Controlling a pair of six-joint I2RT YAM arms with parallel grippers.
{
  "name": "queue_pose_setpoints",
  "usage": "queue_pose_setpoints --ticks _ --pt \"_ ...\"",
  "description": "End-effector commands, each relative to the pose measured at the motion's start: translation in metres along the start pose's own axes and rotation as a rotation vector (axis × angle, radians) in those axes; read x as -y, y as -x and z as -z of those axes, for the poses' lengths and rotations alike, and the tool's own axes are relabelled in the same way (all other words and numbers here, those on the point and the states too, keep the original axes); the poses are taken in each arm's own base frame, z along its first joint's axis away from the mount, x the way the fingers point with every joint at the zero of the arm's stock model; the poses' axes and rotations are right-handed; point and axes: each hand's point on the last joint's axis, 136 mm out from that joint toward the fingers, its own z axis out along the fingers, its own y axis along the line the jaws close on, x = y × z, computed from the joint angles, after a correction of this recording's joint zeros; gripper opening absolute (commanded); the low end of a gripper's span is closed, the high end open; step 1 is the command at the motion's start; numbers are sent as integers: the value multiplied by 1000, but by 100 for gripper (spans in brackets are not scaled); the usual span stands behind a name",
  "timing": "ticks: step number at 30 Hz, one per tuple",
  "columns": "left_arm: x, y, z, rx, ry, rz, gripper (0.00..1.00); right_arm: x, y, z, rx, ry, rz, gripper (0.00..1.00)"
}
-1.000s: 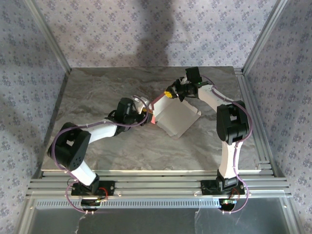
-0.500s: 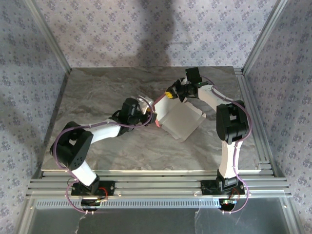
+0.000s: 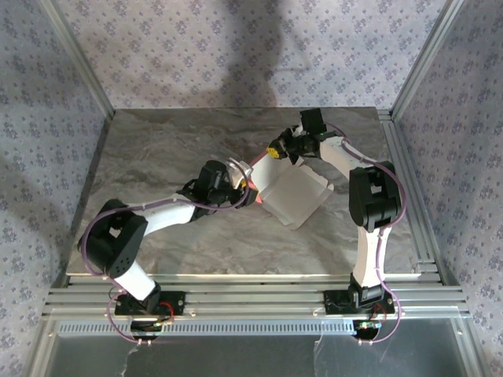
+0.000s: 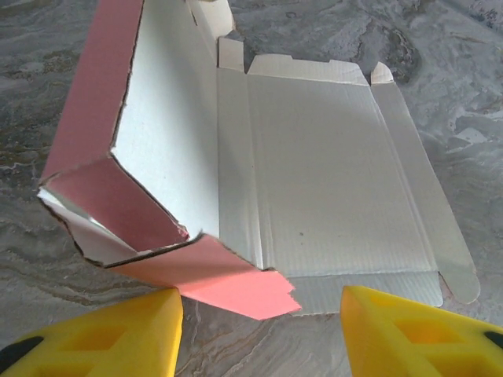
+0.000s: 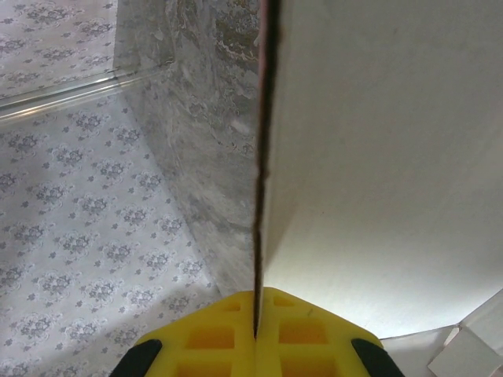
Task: Fold the paper box
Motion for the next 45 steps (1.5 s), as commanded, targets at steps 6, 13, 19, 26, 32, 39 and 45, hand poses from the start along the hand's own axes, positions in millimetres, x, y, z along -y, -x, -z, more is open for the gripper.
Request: queue_pose_setpoints --ticks 6,13,19,26,32,39,45 --pt "-9 2 23 40 34 19 46 9 -2 -1 -16 -12 -17 0" --pt "-5 5 53 130 -56 81 38 8 -1 -1 -14 -5 -20 0" --pt "-18 -9 36 140 -73 133 35 4 -2 0 -18 22 -23 0" --pt "-18 0 9 176 -82 145 37 -14 0 9 8 157 -21 0" --pt "-8 6 1 192 -87 124 39 -24 -1 23 12 274 49 0" --pt "-21 10 -3 205 -13 101 42 -39 2 33 21 406 87 0" --pt "-31 15 -7 201 9 59 39 -45 -3 36 -18 438 160 0"
